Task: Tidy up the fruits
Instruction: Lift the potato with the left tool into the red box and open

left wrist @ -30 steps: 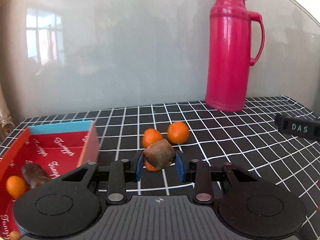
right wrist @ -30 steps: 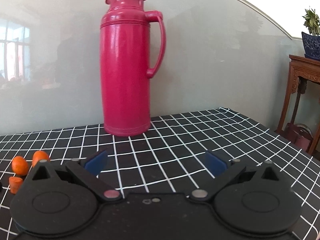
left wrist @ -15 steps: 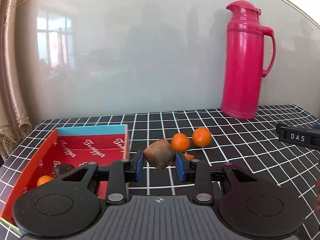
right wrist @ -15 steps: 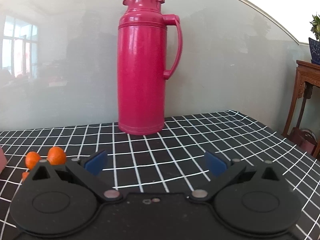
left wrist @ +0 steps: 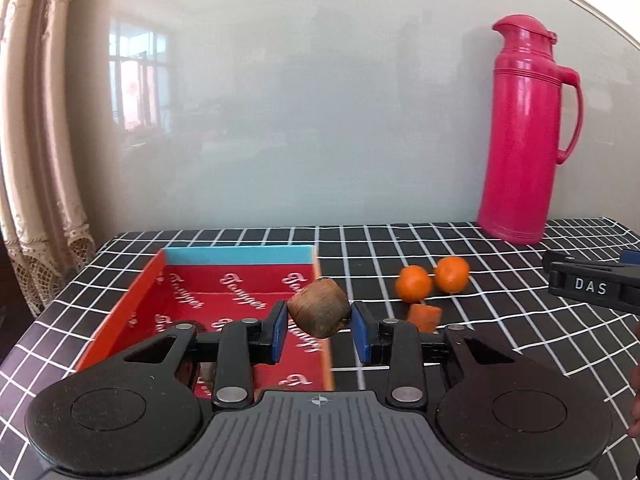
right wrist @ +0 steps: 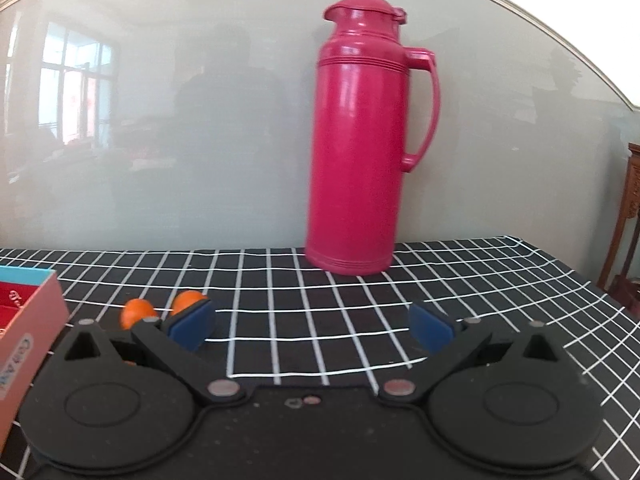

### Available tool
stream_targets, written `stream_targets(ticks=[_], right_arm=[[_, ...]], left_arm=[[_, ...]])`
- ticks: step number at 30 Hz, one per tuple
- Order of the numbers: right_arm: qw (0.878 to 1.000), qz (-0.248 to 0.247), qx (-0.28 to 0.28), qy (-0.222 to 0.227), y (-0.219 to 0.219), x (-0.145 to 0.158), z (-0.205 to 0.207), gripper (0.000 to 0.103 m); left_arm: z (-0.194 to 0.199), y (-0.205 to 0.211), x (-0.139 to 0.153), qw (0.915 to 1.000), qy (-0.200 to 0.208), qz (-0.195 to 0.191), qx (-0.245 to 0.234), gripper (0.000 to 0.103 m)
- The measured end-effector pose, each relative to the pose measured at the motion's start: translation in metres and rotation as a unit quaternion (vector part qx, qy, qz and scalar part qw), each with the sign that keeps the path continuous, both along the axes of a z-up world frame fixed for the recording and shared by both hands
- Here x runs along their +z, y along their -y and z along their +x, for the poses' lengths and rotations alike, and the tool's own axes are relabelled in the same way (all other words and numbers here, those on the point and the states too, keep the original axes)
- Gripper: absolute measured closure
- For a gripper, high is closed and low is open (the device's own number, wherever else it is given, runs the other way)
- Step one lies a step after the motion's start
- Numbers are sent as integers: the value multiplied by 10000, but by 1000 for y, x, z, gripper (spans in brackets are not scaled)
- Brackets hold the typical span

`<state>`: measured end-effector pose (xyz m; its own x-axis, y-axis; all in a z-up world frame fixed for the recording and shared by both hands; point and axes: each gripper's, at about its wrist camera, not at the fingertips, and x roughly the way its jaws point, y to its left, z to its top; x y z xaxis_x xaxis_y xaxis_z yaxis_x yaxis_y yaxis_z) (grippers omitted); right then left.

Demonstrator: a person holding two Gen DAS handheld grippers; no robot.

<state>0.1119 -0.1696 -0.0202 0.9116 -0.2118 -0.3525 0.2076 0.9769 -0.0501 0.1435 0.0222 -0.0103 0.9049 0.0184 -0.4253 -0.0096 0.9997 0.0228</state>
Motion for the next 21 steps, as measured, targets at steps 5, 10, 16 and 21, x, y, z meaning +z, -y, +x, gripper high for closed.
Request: stream_targets(ticks=[5, 10, 16, 21], right_arm=[[9999, -65, 92, 5, -15, 1, 0, 0], [9999, -99, 133, -17, -23, 0, 1, 0], [9997, -115, 200, -29, -33, -1, 2, 0], [9995, -132, 269, -39, -41, -1, 3, 0]], left_arm=[[-3, -21, -2, 9998, 40, -31, 208, 69], [-4, -42, -9, 9991, -14, -50, 418, 69], [-6, -60, -14, 9980, -47, -21, 633, 69], [-7, -69, -17, 9974, -72, 10, 715, 69]])
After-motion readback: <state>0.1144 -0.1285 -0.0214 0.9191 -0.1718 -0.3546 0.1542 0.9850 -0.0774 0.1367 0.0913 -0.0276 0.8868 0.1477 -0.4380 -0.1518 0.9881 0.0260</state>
